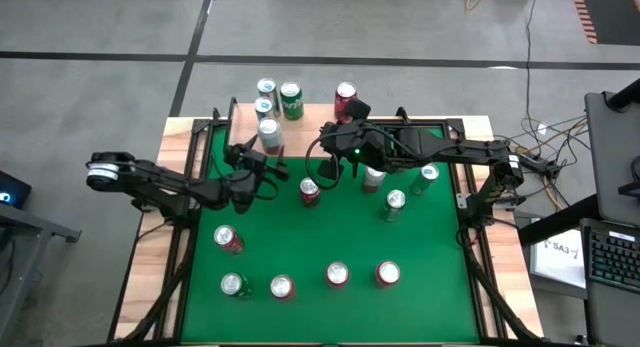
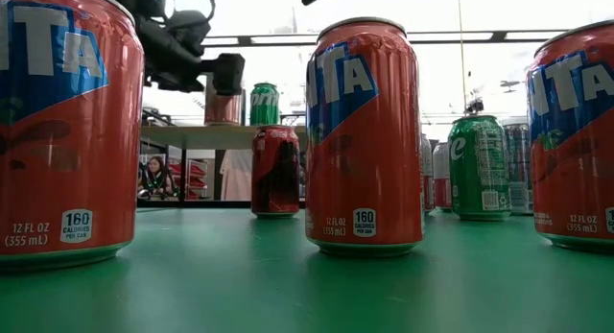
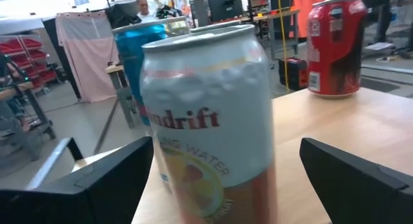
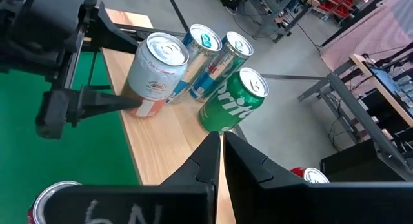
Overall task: Place canned beverage on shelf
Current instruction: Put the green can on the shelf
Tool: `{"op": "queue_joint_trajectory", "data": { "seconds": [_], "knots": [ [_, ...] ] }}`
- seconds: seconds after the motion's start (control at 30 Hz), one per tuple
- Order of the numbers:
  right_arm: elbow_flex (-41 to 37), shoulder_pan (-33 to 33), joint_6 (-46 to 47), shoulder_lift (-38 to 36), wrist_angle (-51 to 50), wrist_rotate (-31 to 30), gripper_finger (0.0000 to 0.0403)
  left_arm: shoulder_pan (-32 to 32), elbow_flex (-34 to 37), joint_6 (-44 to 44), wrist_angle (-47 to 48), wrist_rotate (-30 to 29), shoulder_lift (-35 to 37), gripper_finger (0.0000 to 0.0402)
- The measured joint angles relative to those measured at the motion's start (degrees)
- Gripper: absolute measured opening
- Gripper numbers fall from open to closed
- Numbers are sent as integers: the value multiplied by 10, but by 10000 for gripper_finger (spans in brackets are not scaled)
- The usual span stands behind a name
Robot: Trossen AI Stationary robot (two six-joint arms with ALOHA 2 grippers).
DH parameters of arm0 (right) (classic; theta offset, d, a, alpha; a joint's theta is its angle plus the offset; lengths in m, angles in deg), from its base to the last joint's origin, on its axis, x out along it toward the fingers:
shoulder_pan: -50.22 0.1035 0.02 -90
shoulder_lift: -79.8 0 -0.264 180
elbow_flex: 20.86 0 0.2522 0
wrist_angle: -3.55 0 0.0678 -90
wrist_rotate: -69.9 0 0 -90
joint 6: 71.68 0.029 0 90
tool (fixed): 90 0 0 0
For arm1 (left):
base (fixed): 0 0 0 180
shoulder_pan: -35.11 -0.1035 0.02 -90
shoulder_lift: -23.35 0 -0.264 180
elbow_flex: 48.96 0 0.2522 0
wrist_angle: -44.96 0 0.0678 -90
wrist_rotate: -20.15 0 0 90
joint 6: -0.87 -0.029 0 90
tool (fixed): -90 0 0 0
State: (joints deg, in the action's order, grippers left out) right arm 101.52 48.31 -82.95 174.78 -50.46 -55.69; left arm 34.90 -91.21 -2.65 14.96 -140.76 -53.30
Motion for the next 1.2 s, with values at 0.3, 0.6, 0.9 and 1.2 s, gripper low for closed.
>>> {"op": "queue_joint_trajectory", "data": {
  "seconds": [0.3,0.6,0.9,1.2],
  "knots": [
    [0,0,1,0,0,0,12,-15,0,-4,-71,1,-40,375],
    [0,-2,9,0,-3,29,12,-30,-9,-4,-82,0,-65,375],
    [-1,-12,24,0,-15,86,12,-32,-25,-7,-81,-6,-85,354],
    [-1,-11,24,0,-16,86,12,-31,-25,-6,-81,-6,-83,304]
  ]
}}
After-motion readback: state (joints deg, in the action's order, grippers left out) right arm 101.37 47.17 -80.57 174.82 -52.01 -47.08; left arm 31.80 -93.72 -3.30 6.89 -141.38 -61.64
